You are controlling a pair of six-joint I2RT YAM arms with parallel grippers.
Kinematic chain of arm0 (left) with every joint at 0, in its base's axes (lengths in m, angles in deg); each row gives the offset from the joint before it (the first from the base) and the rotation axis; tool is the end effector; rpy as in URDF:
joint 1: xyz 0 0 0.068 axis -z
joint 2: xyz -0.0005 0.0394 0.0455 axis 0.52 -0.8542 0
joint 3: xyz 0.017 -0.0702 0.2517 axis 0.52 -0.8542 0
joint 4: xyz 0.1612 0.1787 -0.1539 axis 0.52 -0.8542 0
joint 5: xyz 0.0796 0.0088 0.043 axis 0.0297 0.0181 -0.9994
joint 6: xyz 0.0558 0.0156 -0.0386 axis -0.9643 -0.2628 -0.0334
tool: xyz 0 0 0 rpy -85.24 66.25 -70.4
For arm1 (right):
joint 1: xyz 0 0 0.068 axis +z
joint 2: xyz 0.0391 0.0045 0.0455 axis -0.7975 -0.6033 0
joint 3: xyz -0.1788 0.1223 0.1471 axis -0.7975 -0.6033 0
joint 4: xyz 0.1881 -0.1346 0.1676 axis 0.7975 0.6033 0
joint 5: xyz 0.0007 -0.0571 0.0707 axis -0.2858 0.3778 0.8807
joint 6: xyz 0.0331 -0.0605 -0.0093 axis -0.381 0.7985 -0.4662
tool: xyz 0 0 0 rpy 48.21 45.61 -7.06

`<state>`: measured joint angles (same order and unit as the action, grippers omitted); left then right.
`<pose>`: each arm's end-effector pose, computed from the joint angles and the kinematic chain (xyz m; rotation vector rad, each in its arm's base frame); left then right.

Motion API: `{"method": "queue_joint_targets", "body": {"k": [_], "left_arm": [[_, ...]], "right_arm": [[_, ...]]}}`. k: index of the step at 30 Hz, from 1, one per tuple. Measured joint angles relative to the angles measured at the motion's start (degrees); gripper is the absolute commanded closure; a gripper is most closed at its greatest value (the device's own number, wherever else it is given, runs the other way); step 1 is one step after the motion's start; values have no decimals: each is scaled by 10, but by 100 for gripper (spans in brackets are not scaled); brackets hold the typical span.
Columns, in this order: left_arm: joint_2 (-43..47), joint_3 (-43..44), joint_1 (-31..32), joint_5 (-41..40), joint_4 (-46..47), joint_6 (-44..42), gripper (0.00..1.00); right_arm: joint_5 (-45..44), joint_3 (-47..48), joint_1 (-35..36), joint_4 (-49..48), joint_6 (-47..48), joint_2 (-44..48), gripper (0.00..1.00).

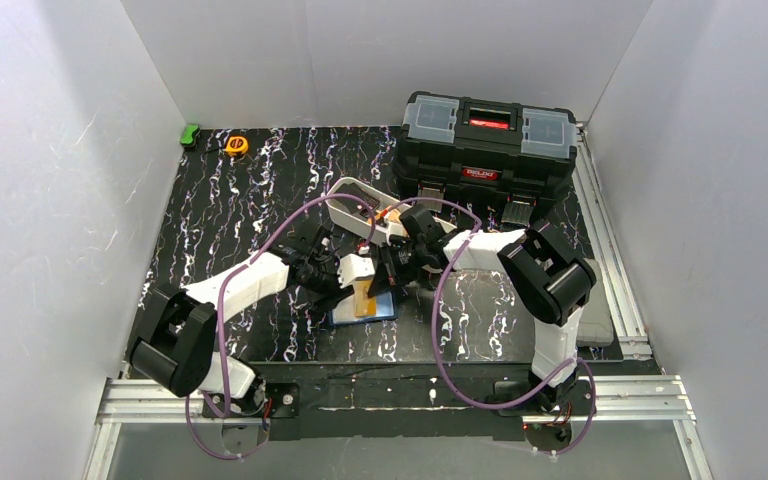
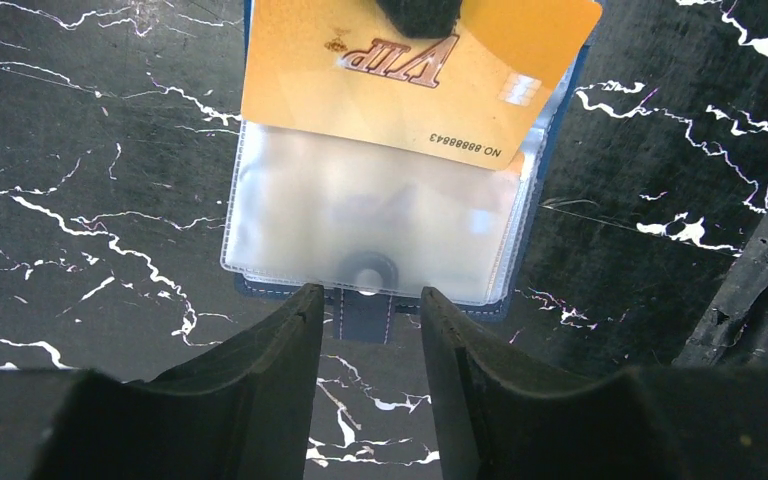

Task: Put the credit cards into the card holder
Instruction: Insert the credit card into the card holder.

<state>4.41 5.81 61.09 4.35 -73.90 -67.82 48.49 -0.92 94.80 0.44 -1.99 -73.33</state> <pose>0.2448 -0.1627 0.1403 1.6384 2.0034 -0.3840 0.2780 0.2965 0.0996 -0.5693 2.5635 1.3475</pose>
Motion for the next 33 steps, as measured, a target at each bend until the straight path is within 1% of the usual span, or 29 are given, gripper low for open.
{"method": "queue_joint_targets", "body": {"k": [8,15,22,33], "left_arm": [[0,-9,0,0,5,-14,64],[0,-16,3,0,4,-33,68],[0,-21,9,-1,0,-40,69],[11,-30,13,-3,-5,-49,70]], "right_arm": [[9,2,0,-36,-22,-11,99],[-9,-51,2,-95,-48,13,99],[-47,-99,5,-112,-83,50,99],[-75,-104,14,-125,-112,53,99]]}}
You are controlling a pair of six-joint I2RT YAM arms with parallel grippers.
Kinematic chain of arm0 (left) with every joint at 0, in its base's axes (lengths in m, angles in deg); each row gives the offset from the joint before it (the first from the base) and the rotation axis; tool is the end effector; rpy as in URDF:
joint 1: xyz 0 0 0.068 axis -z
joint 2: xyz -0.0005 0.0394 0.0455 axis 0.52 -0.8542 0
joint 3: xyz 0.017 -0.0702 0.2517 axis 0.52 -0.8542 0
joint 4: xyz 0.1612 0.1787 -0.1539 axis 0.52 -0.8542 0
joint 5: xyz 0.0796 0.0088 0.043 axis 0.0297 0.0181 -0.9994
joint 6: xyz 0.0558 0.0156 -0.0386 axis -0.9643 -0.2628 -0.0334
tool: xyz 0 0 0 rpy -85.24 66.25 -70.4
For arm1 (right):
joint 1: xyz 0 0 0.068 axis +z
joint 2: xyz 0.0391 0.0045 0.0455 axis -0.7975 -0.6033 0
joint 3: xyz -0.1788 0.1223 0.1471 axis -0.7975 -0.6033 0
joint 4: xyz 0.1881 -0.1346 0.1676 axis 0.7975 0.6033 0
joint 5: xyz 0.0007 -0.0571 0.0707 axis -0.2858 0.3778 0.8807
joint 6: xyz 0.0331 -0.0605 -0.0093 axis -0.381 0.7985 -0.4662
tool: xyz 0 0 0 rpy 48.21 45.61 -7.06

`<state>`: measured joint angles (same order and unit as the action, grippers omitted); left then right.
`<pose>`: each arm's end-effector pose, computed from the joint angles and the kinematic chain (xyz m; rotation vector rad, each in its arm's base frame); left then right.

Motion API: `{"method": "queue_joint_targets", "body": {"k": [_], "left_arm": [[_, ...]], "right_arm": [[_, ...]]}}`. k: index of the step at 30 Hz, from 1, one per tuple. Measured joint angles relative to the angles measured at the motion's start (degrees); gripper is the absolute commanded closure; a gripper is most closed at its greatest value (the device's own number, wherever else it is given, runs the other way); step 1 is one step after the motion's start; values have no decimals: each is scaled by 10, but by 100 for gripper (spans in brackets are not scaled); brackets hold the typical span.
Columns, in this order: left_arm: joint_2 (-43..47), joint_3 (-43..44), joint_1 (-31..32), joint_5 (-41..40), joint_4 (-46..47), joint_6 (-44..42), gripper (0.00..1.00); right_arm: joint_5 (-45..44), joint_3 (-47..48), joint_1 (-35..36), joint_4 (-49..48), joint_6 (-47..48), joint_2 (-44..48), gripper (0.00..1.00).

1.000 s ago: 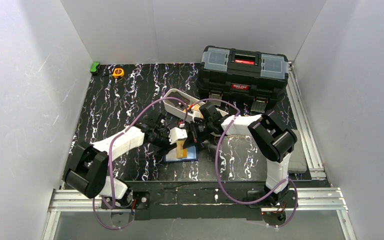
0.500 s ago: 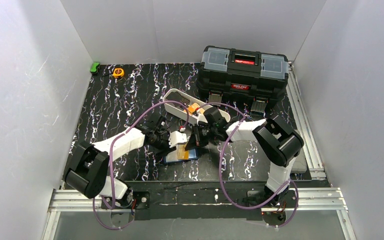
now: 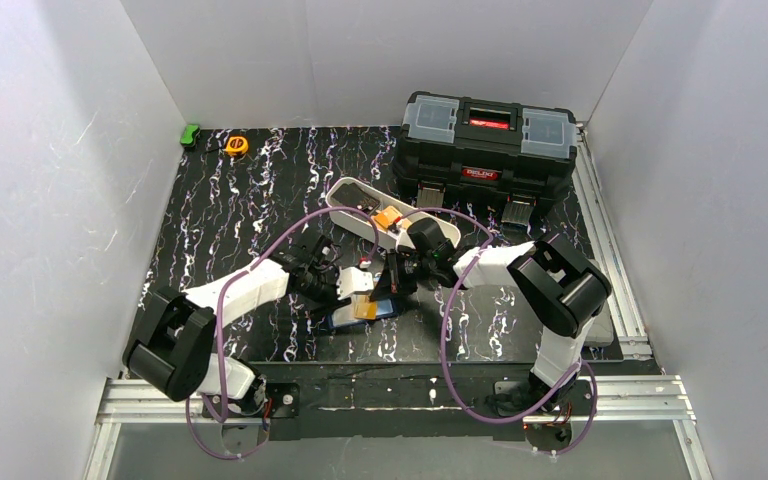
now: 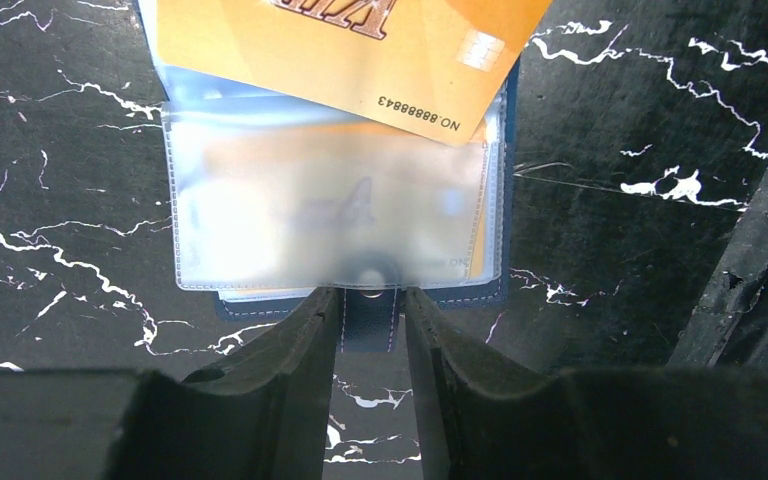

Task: Put the credit cards into the card holder
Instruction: Insert the credit card into the card holder.

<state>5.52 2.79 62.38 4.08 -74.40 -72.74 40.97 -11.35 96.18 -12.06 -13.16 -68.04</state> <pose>0.2298 -0.1610 0.1285 1.7591 1.9454 -0.3690 0.2570 0.2817 0.0955 -0.3182 2.5226 1.3295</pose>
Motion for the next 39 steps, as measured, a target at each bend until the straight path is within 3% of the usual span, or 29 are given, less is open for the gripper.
{"method": "queue_joint_targets", "body": {"k": [38,39], "left_arm": [[5,-4,3,0,-13,-16,74],[5,-4,4,0,-13,-16,74]], "right_arm": [[99,37,-10,-23,65,-49,99],[100,39,-11,-18,67,-49,94]]}}
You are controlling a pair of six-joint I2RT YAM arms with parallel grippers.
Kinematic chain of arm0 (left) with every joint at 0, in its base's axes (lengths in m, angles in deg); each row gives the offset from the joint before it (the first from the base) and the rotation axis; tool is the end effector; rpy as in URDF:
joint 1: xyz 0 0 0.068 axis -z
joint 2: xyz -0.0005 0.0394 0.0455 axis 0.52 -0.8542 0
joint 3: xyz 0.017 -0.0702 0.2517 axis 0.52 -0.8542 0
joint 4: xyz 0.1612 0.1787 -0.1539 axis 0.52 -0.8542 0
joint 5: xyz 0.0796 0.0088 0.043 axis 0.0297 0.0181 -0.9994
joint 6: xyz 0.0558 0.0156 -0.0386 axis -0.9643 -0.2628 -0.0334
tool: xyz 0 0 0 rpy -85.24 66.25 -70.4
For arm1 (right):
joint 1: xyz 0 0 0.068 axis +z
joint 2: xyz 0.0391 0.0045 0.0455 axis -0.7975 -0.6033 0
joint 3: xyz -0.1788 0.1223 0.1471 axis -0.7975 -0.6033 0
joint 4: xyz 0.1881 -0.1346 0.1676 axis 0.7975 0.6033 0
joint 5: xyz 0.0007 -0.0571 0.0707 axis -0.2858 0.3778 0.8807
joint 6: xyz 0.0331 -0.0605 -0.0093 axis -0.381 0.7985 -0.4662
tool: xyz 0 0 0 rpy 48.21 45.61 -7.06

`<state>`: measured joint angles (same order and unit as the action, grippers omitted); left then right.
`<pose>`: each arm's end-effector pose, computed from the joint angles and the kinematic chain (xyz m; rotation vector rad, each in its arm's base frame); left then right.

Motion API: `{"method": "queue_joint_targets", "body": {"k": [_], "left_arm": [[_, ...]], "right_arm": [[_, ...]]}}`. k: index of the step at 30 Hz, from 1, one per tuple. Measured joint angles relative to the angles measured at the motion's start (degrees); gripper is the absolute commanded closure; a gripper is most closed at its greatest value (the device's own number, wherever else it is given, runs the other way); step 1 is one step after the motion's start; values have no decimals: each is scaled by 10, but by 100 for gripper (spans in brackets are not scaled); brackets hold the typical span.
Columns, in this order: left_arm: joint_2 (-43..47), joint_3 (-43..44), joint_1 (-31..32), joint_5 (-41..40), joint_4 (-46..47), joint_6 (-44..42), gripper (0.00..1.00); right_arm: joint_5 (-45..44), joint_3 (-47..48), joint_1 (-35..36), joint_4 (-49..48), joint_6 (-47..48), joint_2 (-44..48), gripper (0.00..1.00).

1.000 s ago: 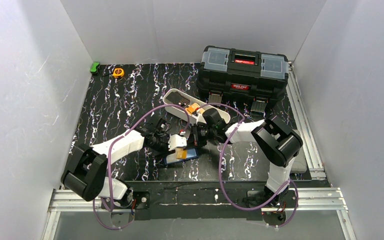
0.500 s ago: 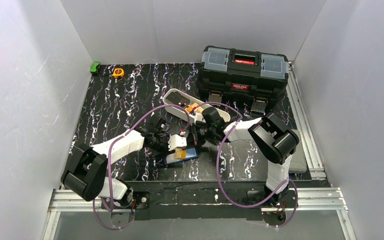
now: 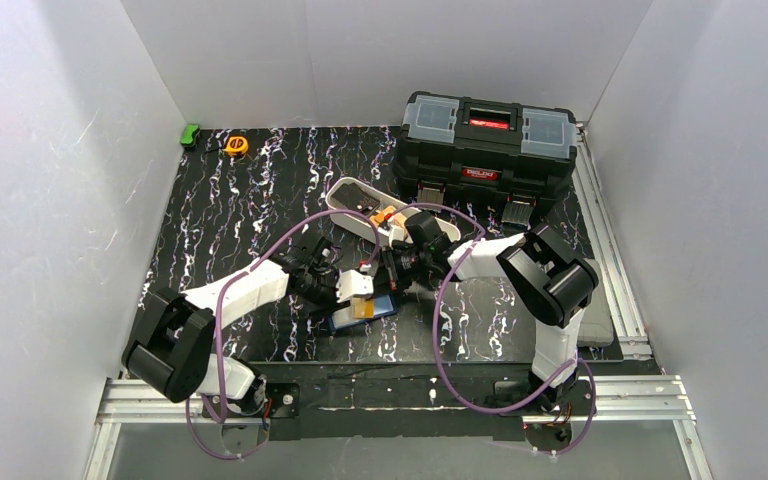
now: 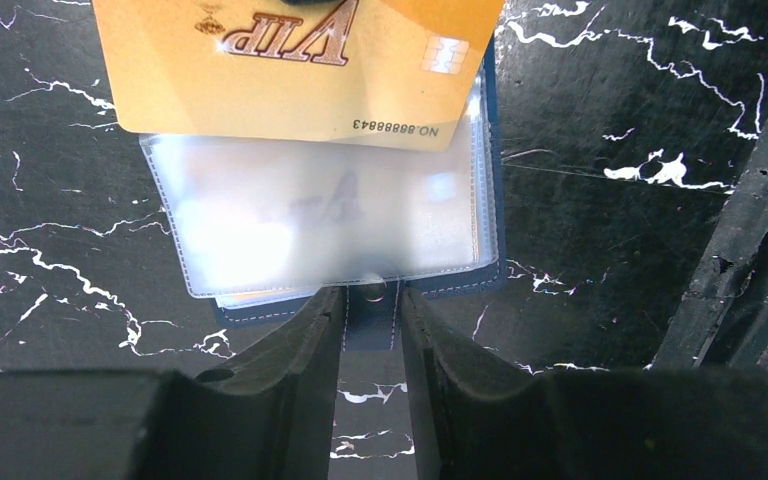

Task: Put the credit cards into the card holder
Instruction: Insert the credit card into the card holder.

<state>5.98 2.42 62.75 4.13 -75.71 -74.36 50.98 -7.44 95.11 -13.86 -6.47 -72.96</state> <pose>0.2251 -0.1603 0.1274 1.8010 1.9308 -0.3701 0.2672 0.2923 0.0908 -0.5543 2.4500 1.4717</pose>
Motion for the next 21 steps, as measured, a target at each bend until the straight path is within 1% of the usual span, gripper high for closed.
{"method": "queue_joint_targets", "body": {"k": [2,3,7,14,17,21], "left_arm": [[0,0,0,0,-1,0,75],[0,1,0,1,-2,0,75],[0,2,1,3,-7,0,75],[0,2,2,4,-10,0,75],[0,3,2,5,-10,0,76],[0,3,2,6,-11,0,76]], "right_arm": [[2,4,-1,11,5,0,83],[3,6,-2,17,9,0,79],[-2,15,-2,42,21,0,67],[-29,35,1,87,30,0,65],[-56,44,7,112,32,1,65],[-107,56,18,163,28,10,68]]}}
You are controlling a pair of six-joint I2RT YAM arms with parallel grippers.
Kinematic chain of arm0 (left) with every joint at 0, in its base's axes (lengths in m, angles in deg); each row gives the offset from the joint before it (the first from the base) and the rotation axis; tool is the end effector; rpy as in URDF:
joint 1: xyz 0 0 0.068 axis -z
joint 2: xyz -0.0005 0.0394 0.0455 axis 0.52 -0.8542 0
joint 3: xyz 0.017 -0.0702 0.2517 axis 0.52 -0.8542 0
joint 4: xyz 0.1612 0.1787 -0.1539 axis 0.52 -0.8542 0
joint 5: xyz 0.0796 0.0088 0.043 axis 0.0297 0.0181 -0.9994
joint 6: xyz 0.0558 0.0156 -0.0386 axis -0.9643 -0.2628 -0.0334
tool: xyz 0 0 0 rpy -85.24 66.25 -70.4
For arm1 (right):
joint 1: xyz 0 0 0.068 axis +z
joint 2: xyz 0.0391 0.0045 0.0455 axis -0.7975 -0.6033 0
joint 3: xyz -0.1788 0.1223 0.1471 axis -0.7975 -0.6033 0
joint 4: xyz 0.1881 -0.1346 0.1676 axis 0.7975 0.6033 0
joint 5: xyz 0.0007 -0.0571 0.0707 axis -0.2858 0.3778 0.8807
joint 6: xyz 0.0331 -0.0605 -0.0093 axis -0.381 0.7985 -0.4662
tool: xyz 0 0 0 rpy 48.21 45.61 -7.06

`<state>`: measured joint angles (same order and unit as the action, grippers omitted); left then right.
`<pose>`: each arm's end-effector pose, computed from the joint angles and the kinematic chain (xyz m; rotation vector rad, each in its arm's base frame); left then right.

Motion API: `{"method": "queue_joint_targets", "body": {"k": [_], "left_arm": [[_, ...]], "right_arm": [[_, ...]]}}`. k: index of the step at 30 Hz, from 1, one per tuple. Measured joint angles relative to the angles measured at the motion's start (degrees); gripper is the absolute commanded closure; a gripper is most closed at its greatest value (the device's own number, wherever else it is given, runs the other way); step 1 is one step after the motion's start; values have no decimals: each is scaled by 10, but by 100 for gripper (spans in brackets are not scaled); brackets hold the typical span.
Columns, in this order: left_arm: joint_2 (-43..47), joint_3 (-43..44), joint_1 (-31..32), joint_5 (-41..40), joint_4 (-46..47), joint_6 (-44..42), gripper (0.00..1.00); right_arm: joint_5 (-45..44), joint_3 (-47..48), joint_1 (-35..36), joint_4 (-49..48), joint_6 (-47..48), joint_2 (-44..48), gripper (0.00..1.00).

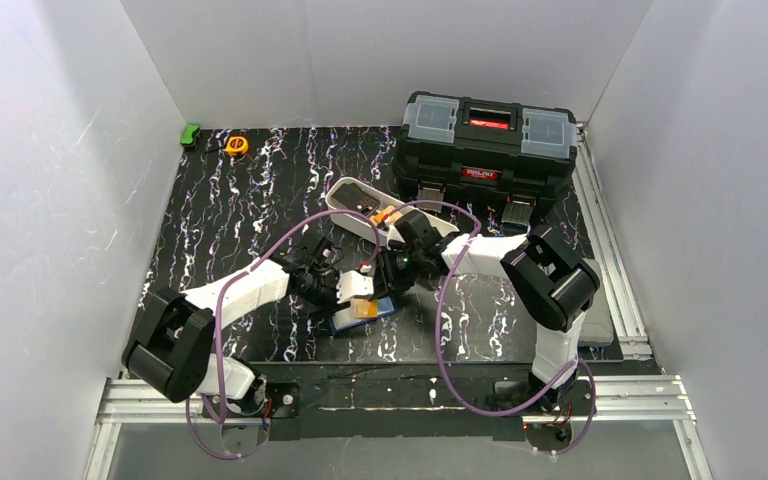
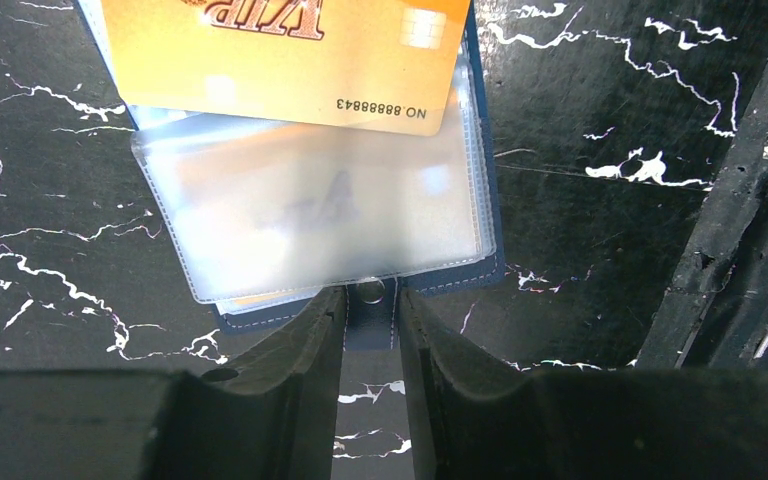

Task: Put the credit cards into the card holder
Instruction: Insert the credit card into the card holder.

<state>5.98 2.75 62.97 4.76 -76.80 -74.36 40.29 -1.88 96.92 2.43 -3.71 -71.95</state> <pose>0.2233 -0.1612 0.1284 1.8110 1.9342 -0.3904 0.2686 0.2990 0.0976 -0.4936 2.6093 1.1905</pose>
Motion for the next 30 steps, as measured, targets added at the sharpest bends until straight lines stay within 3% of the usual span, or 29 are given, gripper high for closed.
{"method": "queue_joint_targets", "body": {"k": [10,15,20,30], "left_arm": [[0,0,0,2,0,0,76],[0,0,0,2,0,0,77],[0,0,0,2,0,0,77],[7,0,0,2,-2,-5,77]], "right_arm": [[-75,23,25,60,-10,11,69],[-78,32,27,73,-9,7,69],[-68,64,26,90,-5,-14,62],[-60,96,26,116,10,-33,65]]}}
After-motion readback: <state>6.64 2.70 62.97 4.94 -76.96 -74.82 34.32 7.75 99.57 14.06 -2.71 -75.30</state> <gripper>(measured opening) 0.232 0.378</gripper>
